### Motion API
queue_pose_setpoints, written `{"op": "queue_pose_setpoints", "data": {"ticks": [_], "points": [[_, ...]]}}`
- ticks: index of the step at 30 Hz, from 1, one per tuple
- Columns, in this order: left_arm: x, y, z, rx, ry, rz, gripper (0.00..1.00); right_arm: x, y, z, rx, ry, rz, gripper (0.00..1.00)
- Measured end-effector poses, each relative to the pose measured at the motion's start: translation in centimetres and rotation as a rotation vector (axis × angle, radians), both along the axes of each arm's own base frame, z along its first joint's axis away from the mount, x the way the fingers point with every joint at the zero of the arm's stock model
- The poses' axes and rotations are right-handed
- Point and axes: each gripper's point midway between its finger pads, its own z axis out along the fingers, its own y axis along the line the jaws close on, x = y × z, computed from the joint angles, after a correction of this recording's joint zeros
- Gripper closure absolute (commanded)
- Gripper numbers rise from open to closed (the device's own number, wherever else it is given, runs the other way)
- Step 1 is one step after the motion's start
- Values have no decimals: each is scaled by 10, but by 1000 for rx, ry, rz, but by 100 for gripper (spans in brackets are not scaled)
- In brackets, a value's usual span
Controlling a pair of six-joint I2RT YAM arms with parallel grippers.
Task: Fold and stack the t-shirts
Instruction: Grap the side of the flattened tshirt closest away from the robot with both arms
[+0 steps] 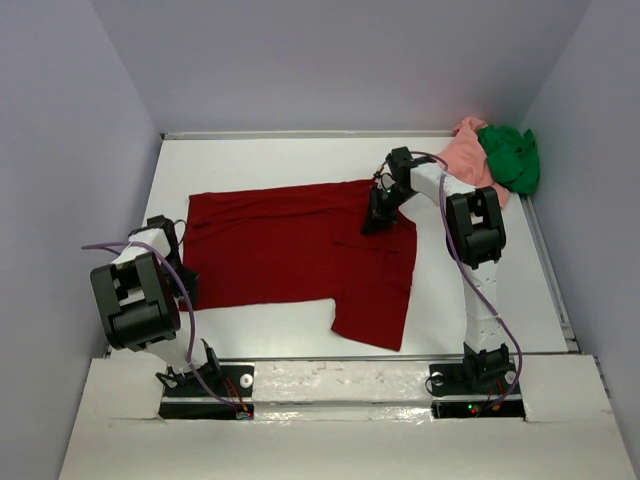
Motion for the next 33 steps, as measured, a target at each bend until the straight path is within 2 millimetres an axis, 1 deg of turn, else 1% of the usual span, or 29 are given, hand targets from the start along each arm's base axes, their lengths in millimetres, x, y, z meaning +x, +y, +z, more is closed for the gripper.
{"op": "queue_pose_setpoints", "data": {"ticks": [1,10,13,15,17,21,24,27,33], "points": [[1,0,0,-1,0,4,100,0,0,0,0,0,0,79],[2,-2,-1,-17,2,5,100,5,-7,2,0,-4,-18,80],[6,-3,-1,-30,10,1,100,16,-6,9,4,-30,-23,80],[11,-2,-1,-38,12,-2,100,29,-3,14,8,-64,-25,80],[14,-2,-1,-47,18,-8,100,43,0,14,7,-93,-31,80],[18,-2,-2,-62,29,-18,100,59,2,8,-1,-108,-44,80],[18,-3,-2,-71,41,-26,100,64,3,2,-8,-104,-52,80],[19,-3,-2,-79,51,-35,100,69,2,2,-13,-113,-57,80],[20,-3,-2,-89,64,-52,100,81,-4,0,-70,-156,-76,80]]}}
